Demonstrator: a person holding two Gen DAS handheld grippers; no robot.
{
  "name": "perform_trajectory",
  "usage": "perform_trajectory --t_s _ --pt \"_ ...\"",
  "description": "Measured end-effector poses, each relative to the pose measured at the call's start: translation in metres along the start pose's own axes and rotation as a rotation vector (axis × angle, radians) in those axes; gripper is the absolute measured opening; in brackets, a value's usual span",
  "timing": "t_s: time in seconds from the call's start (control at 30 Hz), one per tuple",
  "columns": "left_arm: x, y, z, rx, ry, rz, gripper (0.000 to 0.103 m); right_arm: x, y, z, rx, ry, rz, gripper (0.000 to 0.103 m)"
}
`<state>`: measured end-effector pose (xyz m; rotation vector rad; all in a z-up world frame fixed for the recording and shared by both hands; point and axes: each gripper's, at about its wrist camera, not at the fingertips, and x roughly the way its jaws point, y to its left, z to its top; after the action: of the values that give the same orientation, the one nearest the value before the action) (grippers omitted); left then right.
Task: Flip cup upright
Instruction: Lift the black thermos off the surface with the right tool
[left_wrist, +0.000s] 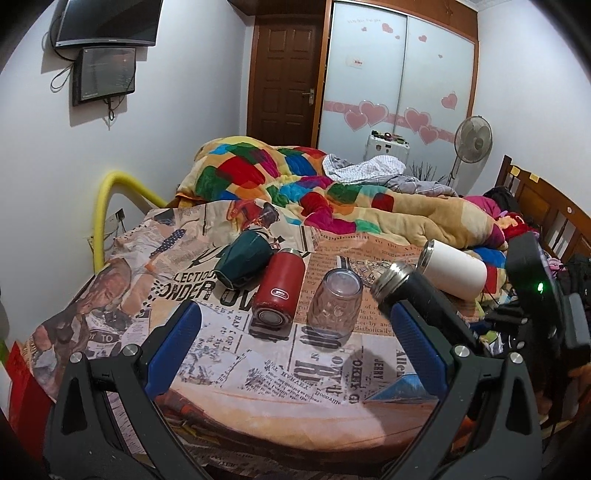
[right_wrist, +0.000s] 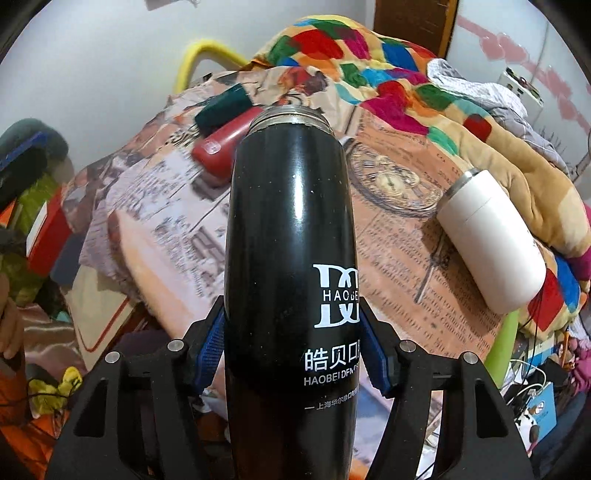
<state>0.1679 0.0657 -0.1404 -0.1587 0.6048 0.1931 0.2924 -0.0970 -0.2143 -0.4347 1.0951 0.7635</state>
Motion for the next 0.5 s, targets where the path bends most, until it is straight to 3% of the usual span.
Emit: perform_trajectory --t_s 0.5 --pt "0.01 0.005 -0.02 0.011 0.071 0.006 0.103 0.059 0.032 -0.013 -0.068 0.132 0.063 0.062"
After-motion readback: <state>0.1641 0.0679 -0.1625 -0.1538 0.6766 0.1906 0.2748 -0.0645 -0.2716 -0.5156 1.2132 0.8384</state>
